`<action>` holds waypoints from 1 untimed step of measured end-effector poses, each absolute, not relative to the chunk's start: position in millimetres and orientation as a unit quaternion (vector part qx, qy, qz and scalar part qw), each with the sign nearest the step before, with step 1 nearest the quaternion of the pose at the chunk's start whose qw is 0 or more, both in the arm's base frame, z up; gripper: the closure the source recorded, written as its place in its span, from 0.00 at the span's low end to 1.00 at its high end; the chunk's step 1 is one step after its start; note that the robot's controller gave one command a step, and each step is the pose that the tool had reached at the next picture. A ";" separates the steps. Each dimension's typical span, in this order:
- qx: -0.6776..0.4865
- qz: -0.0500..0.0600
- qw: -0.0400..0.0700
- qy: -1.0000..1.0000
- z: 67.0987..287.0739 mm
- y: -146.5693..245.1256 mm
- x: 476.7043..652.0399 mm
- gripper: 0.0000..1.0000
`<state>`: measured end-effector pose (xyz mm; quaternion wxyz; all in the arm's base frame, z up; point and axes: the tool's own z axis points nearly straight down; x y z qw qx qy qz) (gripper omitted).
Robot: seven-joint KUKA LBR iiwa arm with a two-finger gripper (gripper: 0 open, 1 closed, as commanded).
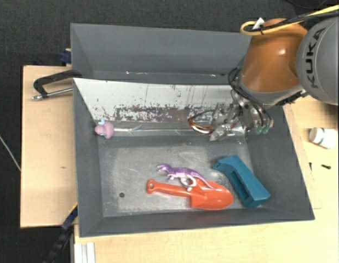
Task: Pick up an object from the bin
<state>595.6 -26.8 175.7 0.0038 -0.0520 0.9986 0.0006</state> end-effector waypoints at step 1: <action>-0.118 0.000 0.003 0.993 212.2 -4.6 589.2 1.00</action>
Offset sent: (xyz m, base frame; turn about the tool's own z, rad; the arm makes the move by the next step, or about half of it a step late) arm -0.0098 -0.0129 0.0868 0.0022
